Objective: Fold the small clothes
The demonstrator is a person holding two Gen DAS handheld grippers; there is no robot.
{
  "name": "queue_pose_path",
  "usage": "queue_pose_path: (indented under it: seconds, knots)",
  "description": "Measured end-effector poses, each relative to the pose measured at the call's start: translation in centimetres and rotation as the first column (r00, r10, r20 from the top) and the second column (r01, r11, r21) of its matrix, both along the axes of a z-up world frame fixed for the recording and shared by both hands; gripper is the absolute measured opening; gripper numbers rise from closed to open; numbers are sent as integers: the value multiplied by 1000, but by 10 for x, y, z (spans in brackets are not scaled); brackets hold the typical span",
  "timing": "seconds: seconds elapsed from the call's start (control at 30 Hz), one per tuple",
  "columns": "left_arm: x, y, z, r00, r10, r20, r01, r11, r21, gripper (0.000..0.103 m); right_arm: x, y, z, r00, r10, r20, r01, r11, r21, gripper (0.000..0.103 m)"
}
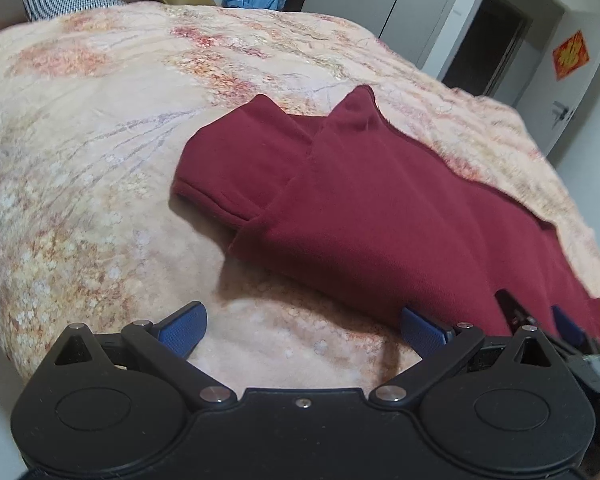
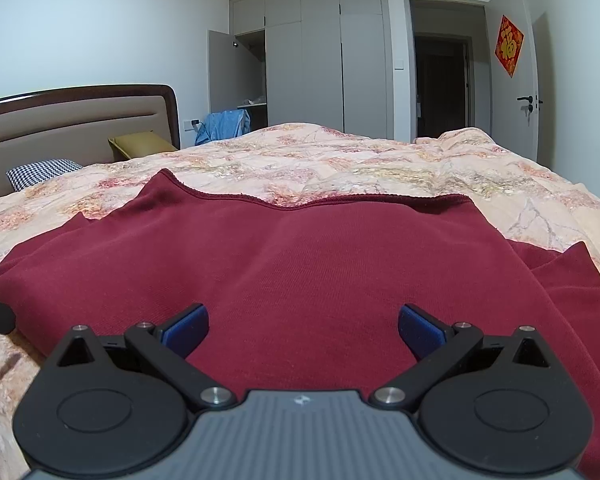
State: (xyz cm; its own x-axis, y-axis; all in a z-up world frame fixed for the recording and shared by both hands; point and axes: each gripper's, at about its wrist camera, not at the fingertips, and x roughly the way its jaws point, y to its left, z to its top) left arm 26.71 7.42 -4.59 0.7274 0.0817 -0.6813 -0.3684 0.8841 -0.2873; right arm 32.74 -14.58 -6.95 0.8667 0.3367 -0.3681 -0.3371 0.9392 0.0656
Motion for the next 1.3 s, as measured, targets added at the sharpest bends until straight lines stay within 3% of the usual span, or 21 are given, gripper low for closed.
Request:
queue_pose_path:
  seconds: [0.13, 0.27, 0.4, 0.53, 0.73, 1.3]
  knots:
    - [8, -5, 3, 1000, 13, -8, -13, 1000, -3, 103, -1, -1, 0, 1000, 2, 1, -2, 1000, 8, 103]
    - [12, 2, 7, 999, 17, 41, -12, 993, -119, 102, -1, -1, -1, 1000, 2, 2, -2, 1000, 13, 103]
    - [16, 13, 7, 992, 28, 120, 5, 964, -267, 102, -1, -1, -1, 1000, 3, 2, -3, 1000, 16, 103]
    - [31, 23, 1, 989, 68, 130, -22, 946, -325, 102, -1, -1, -1, 1000, 3, 2, -3, 1000, 16, 103]
    - [46, 47, -11, 975, 157, 155, -74, 894, -441, 102, -1, -1, -1, 1000, 3, 2, -3, 1000, 15, 103]
    - [50, 50, -14, 976, 150, 160, -68, 900, -431, 102, -1, -1, -1, 1000, 4, 3, -4, 1000, 15, 103]
